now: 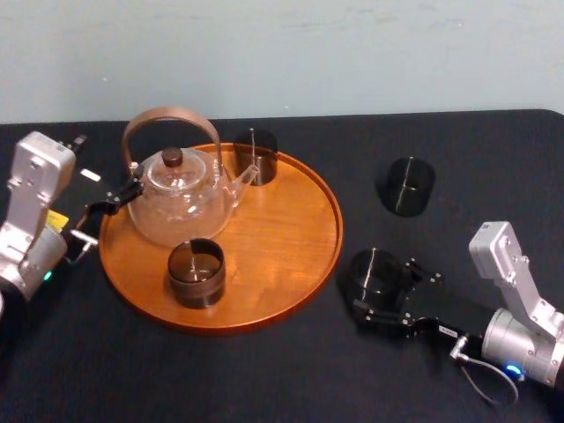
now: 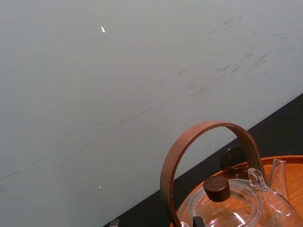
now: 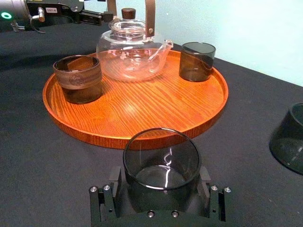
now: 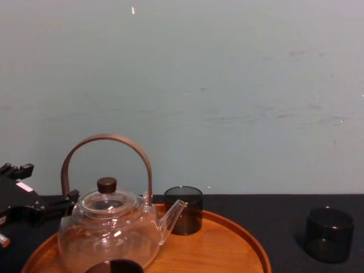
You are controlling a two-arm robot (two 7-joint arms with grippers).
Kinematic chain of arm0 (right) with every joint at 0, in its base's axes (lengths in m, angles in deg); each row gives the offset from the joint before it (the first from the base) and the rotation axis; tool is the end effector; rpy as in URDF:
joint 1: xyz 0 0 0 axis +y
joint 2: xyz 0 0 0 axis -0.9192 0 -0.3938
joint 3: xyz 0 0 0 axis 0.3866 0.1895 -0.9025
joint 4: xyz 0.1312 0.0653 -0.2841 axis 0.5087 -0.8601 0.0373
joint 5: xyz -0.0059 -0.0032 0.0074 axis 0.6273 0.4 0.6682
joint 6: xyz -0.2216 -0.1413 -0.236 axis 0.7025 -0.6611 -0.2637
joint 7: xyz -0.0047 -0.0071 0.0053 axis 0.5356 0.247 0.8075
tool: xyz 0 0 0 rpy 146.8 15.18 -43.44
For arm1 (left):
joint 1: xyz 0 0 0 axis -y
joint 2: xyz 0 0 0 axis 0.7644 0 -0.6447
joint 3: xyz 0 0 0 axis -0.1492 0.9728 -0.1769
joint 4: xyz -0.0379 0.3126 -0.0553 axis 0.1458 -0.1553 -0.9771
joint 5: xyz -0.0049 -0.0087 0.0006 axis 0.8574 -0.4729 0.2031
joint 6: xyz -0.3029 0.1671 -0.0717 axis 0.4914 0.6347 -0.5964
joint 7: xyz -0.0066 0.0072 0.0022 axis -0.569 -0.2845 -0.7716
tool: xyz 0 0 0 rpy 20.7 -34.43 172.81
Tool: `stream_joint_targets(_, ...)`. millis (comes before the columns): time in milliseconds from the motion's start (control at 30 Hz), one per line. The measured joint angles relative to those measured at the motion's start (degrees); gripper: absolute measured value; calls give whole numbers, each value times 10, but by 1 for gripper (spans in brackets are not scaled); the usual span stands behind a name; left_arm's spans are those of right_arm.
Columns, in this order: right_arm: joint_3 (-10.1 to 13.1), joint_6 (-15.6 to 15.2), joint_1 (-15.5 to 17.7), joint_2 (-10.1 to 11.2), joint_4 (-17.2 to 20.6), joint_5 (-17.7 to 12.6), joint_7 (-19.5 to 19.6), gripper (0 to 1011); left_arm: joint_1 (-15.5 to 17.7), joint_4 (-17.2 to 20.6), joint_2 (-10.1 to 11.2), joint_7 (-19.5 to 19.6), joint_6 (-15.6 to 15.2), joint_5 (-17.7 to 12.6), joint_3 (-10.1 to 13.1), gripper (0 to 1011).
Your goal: Pick up the glass from the table and place it on the tray.
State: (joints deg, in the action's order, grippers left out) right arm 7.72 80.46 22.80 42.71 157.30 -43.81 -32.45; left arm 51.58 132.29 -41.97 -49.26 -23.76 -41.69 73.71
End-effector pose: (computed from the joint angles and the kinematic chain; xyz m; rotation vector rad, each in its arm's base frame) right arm 0.3479 -0.0806 -0.3805 -0.2824 0.0669 -0.7037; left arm 0.4050 0.0877 -0.3346 0.3046 -0.2851 1.2480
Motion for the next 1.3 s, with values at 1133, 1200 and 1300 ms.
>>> stream_joint_targets(1133,-17,0,-32,-13,-28,-11,-12,905,0,0,0,0,0,0,0,1010)
stream_joint_targets(1200,-18,-2,-34,-11,-30,-19,-16,905,0,0,0,0,0,0,0,1010)
stream_joint_targets(1300,-20,-4,-35,-9,-30,-22,-18,905,0,0,0,0,0,0,0,1010)
